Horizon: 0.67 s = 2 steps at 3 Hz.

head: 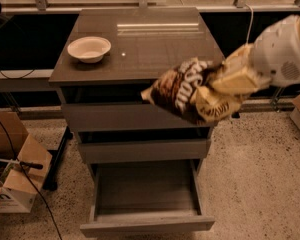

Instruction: Place brown chip bag into bottom drawer

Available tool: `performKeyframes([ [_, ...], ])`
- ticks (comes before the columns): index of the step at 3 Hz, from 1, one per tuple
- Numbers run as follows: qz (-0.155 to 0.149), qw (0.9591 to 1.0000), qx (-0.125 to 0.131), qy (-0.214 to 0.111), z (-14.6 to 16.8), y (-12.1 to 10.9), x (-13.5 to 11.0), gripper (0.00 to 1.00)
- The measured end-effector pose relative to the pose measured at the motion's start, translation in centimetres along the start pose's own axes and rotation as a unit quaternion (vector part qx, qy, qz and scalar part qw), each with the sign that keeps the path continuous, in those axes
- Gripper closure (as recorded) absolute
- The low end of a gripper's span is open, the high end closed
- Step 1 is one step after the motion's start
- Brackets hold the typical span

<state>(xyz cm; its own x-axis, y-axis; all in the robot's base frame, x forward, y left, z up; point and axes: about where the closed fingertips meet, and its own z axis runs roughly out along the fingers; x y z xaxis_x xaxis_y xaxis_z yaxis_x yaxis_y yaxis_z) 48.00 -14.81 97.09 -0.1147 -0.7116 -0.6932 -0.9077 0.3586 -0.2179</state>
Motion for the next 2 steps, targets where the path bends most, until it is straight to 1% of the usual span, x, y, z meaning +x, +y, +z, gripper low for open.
performKeyframes([
  [1,0.015,0.9993,-0.029,0.019,2.1,2.1,2.4,1.00],
  [2,-0.002,0.9990,-0.040,0.019,3.6,1.5,2.2,1.00],
])
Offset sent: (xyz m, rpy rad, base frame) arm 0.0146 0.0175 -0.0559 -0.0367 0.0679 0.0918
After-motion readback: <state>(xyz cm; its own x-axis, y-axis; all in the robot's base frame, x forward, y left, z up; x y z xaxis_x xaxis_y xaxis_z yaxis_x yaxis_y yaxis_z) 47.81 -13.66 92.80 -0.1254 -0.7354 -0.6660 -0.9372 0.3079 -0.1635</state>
